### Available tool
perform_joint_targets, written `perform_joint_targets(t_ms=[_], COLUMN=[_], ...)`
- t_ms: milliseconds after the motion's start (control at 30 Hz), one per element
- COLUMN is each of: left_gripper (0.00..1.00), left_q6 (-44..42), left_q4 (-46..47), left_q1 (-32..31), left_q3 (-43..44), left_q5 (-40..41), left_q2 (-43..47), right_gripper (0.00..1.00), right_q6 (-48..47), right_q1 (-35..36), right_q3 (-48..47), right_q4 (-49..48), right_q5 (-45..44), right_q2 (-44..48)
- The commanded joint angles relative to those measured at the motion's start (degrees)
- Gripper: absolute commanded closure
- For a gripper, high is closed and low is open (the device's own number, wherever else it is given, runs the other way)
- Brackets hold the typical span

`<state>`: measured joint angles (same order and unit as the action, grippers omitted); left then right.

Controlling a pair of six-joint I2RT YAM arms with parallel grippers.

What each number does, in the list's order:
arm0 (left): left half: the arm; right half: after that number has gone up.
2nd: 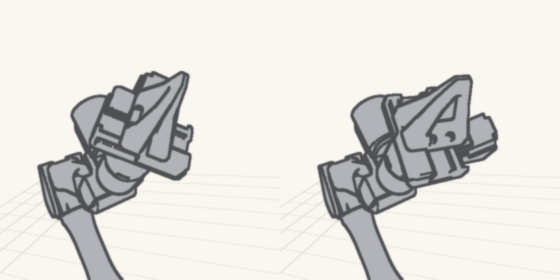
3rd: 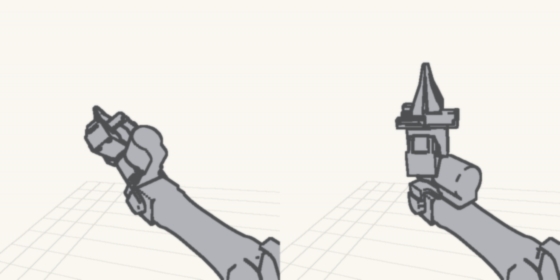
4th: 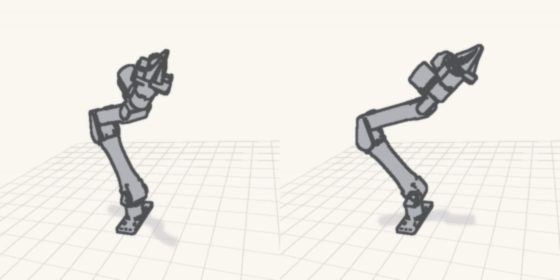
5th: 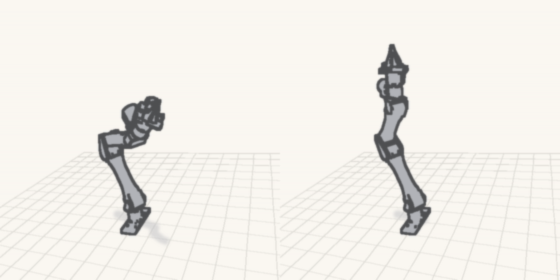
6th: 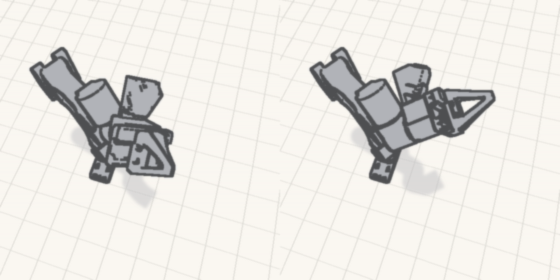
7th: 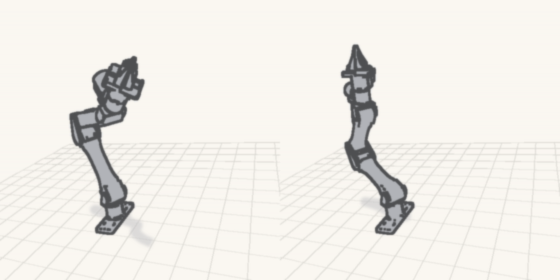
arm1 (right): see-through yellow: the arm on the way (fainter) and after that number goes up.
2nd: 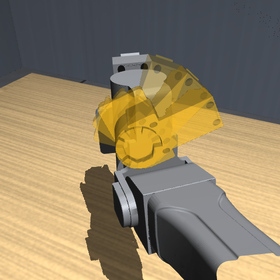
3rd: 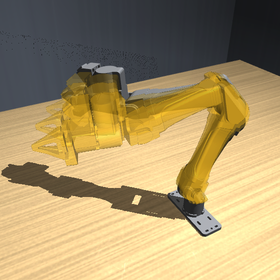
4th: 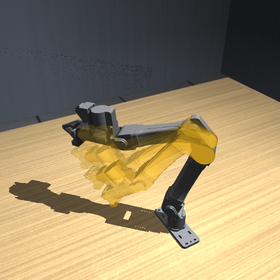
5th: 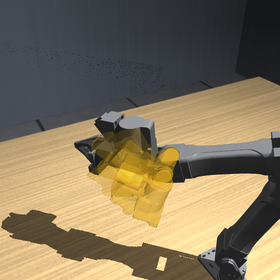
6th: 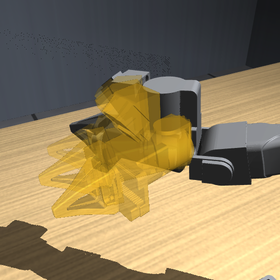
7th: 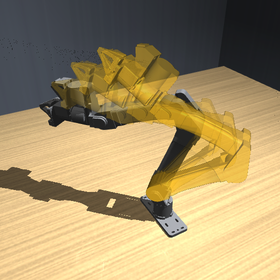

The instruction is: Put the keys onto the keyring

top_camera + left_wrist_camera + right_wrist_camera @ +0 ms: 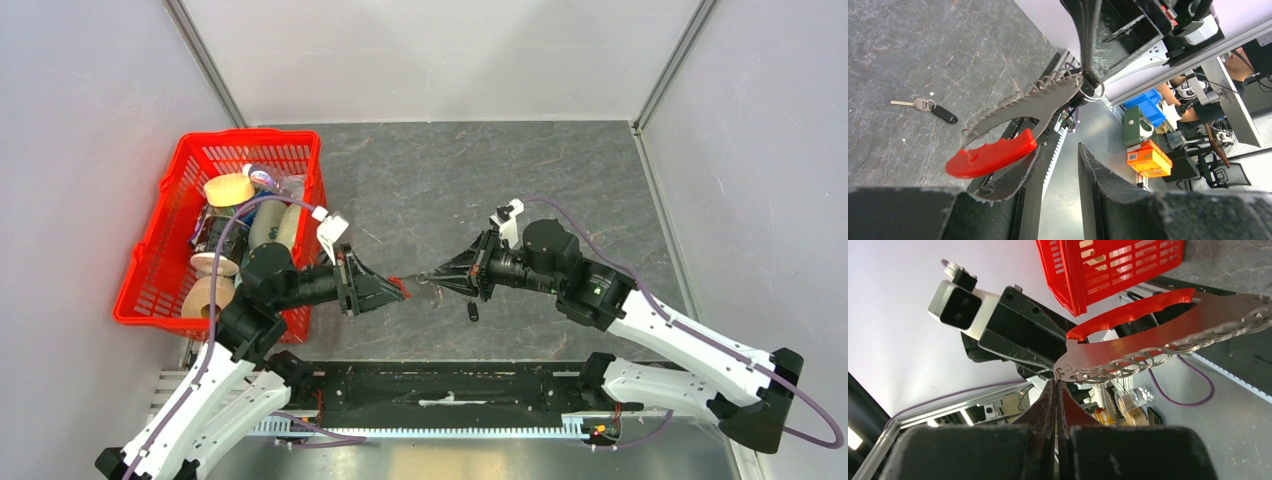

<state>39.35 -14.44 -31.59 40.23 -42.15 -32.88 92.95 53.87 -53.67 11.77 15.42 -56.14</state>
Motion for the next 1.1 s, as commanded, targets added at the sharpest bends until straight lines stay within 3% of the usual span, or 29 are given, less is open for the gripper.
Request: perform_joint_targets(t_ms=[0,167,367,833,933,1067], left_gripper=[0.63,0.63,0.63,0.63,0.63,0.63], left_q6=[-2.84,-1.41,-1.12,-4.43,-4.72,-5.45], left_q4=[2.16,4.5,4.16,-0.79,-1.16,-2.07], left_q1=[0.04,0.04,0.04,0.04,0.04,0.04], left_q3=[1.19,-0.3,-0.52,-0.38,-0.98,-0.78], left_q5=[-0.91,-1.94,-2.4,-3.72,-4.25,-4.73], left_q2=[-1.12,-1.53,-1.71,-0.18,0.51,1.1], right_gripper=[1.0,1.0,1.0,1.0,1.0,1.0], right_q6=[-0.81,-1.75,-11.53,-27.2,-26.13,-20.08], right_q1=[0.89,1.42,1.5,1.42,1.39,1.35], right_q3=[-0.68,-0.38,-9.12,-19.51,-18.64,-12.7], right_q4=[2.17,2.72,15.48,32.98,32.43,23.96], right_q5=[2.78,2.57,0.85,-0.62,-0.08,0.27], right_q2=[2.79,3.09,-1.01,-14.11,-14.62,-11.4])
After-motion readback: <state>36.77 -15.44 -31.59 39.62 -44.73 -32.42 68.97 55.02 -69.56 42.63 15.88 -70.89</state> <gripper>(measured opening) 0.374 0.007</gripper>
